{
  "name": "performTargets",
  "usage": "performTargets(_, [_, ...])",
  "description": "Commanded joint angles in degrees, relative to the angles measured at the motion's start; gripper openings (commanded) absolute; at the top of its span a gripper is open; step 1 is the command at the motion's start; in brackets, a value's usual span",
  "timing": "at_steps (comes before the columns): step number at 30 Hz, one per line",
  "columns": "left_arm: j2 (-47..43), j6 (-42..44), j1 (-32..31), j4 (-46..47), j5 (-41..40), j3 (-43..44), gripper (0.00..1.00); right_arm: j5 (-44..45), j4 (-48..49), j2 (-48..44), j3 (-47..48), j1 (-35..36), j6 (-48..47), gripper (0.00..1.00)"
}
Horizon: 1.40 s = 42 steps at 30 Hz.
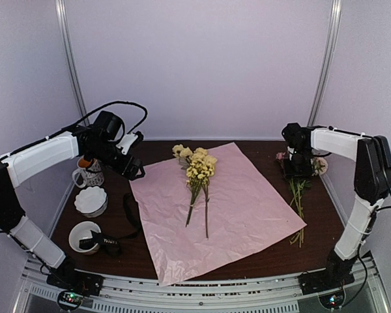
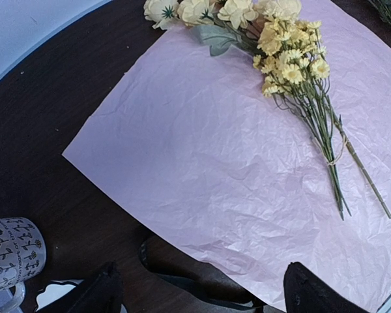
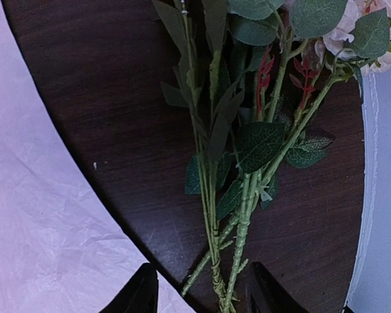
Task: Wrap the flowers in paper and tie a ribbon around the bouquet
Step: Place the fake flower on the flattened wrapping paper, then pick up the fake flower from the center of the board.
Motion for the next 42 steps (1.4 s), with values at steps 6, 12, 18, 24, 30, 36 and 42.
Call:
performTargets(6, [1.19,1.13,-0.60,-0.02,0.36,0.90,0.89,5.11,-1.91,7.21,5.40,-1.33,-5.76,0.35])
performTargets(12, [1.63,1.66,-0.86,-0.37,1.03,0.98,0.98,4.90,-1.76,11.58,6.67,-2.70,-5.87,0.37])
performTargets(18, [2.12,1.78,-0.87,-0.38,1.43,0.99,0.98,2.94,-1.22,14.51,7.44,-2.84,-6.64,0.30])
performTargets(24, [2.21,1.82,-0.99,-0.37,1.49,0.99,0.98,0.41,-2.31,15.47,8.34,-2.85,-7.10,0.28])
performTargets(30, [2.14,1.97,-0.98,-0.58,1.43,1.12,0.98,-2.26,-4.52,16.66,9.24,-2.85,-7.29,0.19])
performTargets(36, [2.06,2.07,-1.00,-0.76,1.40,1.17,0.98,-1.15,-6.50,17.60,10.33,-3.06,-7.11,0.24])
performTargets(42, [1.93,2.12,-0.98,-0.76,1.56,1.17,0.98,-1.89,-8.90,19.12,12.24,-3.18,-7.44,0.05])
